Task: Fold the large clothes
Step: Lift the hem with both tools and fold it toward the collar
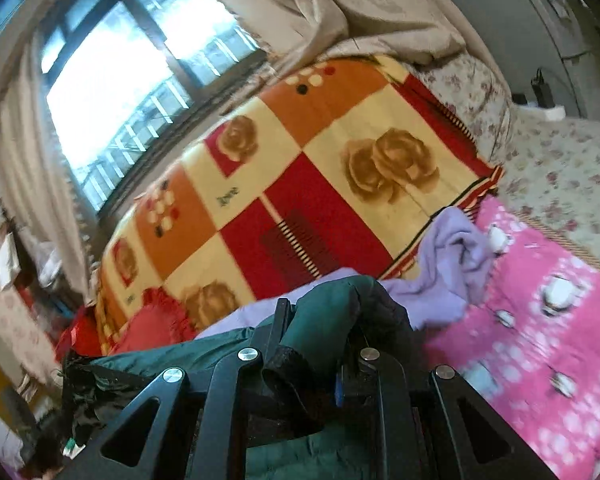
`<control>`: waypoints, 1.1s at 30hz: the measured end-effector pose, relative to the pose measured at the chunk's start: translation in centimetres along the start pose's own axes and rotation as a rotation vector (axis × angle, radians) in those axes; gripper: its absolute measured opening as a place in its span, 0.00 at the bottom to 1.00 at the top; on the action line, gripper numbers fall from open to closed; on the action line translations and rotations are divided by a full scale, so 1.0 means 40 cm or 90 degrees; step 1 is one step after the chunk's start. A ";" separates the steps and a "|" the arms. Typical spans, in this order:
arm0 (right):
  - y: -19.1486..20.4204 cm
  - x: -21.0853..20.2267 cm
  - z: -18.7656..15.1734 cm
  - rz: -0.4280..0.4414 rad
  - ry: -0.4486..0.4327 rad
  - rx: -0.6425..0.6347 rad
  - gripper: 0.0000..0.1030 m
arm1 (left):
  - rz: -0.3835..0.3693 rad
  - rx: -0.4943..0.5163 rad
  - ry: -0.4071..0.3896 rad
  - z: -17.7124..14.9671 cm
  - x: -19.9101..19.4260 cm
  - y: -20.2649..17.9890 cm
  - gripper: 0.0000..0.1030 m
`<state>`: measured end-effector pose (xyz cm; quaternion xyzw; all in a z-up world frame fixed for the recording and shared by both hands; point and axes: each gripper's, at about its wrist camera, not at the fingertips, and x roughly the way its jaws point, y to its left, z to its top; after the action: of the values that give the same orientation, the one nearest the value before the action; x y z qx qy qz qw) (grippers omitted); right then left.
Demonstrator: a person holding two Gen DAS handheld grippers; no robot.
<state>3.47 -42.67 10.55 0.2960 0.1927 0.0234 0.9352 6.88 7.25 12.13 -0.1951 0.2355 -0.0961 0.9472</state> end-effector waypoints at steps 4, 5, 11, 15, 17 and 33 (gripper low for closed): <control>-0.014 0.173 -0.018 -0.039 0.015 -0.025 0.15 | 0.048 0.016 0.038 -0.019 0.190 0.038 0.12; -0.021 0.204 -0.031 -0.046 0.019 -0.037 0.15 | 0.061 0.007 0.057 -0.035 0.244 0.056 0.12; -0.112 0.362 -0.111 -0.074 0.115 -0.005 0.16 | 0.062 -0.044 0.105 -0.113 0.369 0.123 0.15; -0.129 0.396 -0.119 -0.086 0.145 0.012 0.25 | 0.046 -0.086 0.151 -0.130 0.404 0.159 0.18; -0.140 0.395 -0.122 -0.069 0.145 0.041 0.36 | 0.033 -0.100 0.157 -0.128 0.403 0.167 0.19; -0.024 0.276 -0.069 -0.055 0.070 -0.068 0.69 | -0.013 -0.140 0.107 -0.028 0.307 0.192 0.99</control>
<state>12.56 -40.22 4.11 0.2352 0.2552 0.0096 0.9378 17.73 10.46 3.01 -0.2915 0.3208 -0.0951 0.8961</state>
